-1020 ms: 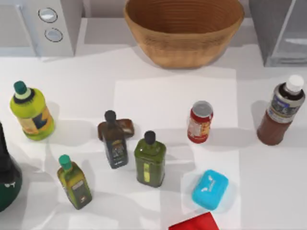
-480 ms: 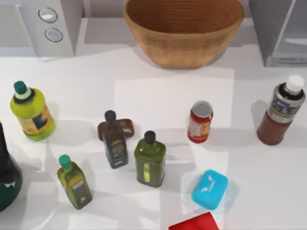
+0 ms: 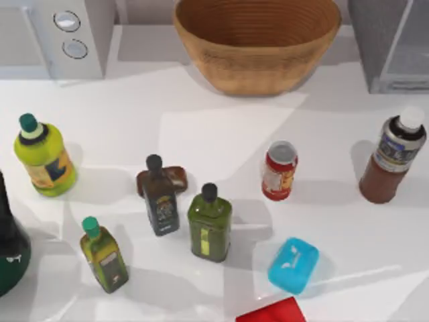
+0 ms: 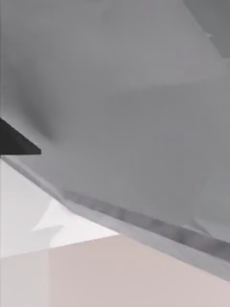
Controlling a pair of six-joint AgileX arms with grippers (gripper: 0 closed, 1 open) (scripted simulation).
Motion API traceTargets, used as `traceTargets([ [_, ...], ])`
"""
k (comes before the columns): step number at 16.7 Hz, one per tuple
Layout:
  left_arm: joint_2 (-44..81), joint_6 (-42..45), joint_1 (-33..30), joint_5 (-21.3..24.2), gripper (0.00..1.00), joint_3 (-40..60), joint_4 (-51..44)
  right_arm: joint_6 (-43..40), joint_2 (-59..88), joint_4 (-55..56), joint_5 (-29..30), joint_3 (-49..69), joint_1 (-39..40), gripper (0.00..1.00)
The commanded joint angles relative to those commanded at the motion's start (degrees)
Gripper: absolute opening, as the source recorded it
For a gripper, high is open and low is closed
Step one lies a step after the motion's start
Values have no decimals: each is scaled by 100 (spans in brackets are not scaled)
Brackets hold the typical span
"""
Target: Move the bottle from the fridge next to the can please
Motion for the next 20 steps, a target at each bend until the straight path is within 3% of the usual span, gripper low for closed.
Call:
traceTargets([
  [4, 0, 0, 0, 0, 100, 0, 0, 894, -144, 320, 1126, -424, 1933, 100],
  [8, 0, 0, 0, 0, 100, 0, 0, 1978, -402, 759, 2246, -1007, 3142, 100],
  [16, 0, 0, 0, 0, 100, 0, 0, 2171, -613, 1027, 2563, -1187, 3330, 100],
  [20, 0, 0, 0, 0, 100, 0, 0, 2190, -87, 909, 2555, -570, 3337, 100],
])
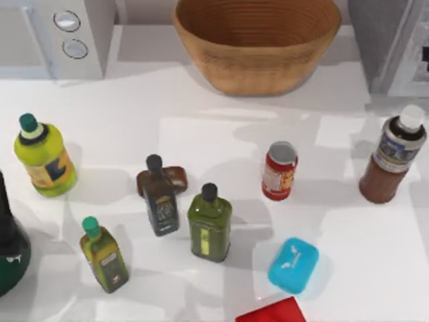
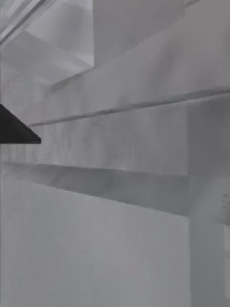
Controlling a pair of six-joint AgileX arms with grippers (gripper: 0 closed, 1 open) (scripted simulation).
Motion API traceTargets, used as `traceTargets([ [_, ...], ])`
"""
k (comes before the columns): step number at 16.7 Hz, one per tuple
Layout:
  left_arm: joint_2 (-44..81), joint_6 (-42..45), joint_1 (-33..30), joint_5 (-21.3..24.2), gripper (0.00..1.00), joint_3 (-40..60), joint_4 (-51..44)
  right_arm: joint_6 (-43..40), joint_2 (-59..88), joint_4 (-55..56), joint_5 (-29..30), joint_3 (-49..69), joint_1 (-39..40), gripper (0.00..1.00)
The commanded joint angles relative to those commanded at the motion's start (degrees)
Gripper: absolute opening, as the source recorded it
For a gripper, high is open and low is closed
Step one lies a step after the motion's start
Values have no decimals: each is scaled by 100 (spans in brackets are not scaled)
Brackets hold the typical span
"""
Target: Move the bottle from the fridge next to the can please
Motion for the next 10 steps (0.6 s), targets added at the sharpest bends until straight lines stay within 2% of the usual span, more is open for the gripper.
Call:
traceTargets([
  [6, 0, 0, 0, 0, 100, 0, 0, -1, 1203, -319, 31, 1536, 7, 100],
  [10, 0, 0, 0, 0, 100, 0, 0, -3, 1524, -411, 48, 1963, 5, 100],
])
